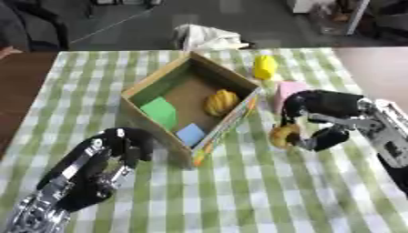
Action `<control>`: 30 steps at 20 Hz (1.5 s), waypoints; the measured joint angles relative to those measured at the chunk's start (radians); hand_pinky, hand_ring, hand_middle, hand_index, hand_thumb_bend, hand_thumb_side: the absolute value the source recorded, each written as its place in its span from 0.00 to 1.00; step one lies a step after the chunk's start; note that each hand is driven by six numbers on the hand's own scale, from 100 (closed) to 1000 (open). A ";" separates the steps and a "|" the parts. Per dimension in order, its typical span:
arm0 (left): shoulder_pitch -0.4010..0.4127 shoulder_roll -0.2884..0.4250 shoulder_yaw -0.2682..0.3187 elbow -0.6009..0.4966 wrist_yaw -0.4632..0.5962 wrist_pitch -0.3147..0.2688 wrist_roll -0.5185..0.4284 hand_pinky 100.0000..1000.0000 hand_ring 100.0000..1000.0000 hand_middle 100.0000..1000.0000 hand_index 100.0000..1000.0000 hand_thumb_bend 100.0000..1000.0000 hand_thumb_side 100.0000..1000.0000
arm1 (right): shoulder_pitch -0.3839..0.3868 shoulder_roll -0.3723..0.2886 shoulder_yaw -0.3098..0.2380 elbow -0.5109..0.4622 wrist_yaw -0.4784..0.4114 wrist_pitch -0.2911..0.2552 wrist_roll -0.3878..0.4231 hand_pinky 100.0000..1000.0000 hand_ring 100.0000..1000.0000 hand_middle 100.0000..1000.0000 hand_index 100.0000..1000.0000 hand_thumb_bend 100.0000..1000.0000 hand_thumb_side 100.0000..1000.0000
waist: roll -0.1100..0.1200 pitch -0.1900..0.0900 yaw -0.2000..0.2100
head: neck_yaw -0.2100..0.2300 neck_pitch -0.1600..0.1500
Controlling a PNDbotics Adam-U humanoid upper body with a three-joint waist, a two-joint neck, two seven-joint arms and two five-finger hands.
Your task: Pick up objects on the table and place them in the box.
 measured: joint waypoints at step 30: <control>-0.006 -0.035 -0.024 0.000 0.025 -0.004 -0.041 0.61 0.54 0.53 0.76 0.00 0.58 | -0.224 0.246 -0.195 0.301 0.375 0.205 -0.170 0.84 0.78 0.84 0.99 0.00 0.11 | 0.035 -0.010 0.050 | -0.074 0.000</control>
